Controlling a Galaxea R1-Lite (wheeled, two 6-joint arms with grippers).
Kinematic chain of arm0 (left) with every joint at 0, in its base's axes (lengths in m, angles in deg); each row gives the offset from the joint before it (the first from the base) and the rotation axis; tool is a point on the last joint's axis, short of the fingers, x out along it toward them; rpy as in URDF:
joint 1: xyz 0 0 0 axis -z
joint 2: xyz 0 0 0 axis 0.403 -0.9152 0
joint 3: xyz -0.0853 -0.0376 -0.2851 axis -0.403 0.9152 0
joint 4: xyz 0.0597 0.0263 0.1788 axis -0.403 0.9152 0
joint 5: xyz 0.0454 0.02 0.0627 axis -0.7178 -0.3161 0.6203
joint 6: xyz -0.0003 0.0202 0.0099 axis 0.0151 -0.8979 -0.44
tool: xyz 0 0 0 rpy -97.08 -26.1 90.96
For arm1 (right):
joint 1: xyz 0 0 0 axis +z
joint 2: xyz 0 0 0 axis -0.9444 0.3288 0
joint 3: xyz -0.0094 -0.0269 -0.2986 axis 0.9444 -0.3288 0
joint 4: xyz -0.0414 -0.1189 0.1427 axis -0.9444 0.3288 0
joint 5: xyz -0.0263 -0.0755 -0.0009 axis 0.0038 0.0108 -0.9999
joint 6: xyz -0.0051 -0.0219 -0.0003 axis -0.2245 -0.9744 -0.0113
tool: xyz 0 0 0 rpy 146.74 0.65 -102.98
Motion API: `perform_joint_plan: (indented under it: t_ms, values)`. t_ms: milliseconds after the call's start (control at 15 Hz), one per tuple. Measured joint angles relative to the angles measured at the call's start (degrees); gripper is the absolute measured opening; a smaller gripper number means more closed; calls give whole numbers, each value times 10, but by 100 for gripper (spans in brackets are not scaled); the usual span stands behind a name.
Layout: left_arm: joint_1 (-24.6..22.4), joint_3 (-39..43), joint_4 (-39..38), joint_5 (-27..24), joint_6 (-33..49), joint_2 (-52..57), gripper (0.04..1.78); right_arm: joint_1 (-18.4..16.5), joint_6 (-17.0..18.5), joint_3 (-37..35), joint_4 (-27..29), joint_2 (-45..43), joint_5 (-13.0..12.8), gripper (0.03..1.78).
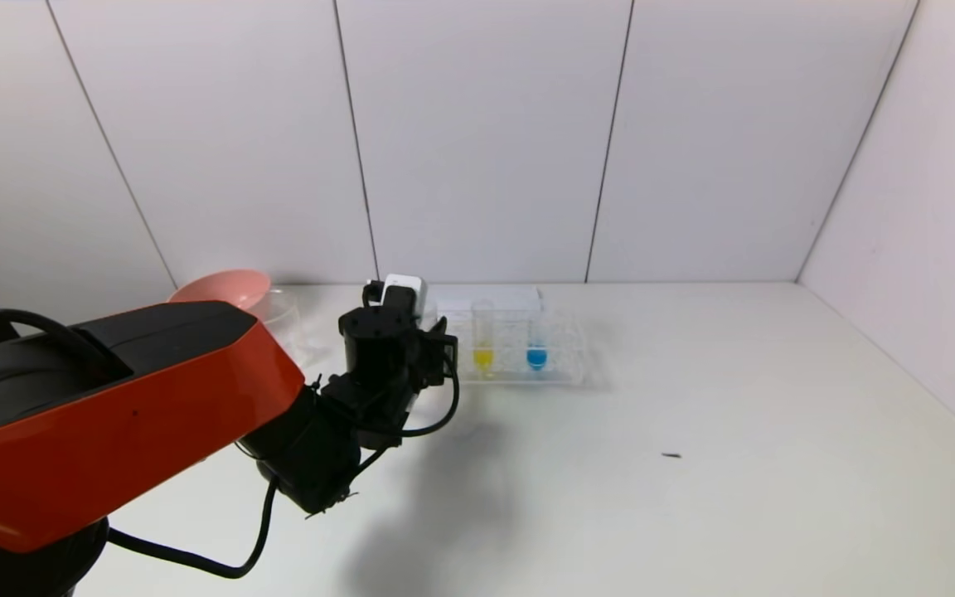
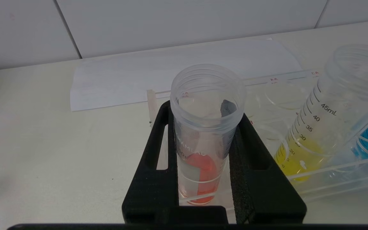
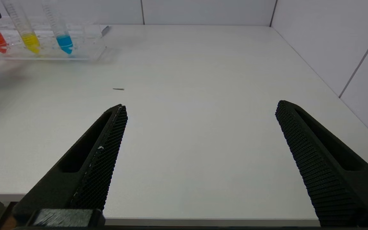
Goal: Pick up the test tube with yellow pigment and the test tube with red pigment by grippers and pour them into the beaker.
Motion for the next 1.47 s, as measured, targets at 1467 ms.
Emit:
perform_joint_plan:
  t_ms: [1467]
  values:
    - [6,20,44,8,-41,106,46,0,0,0,0,0,0,170]
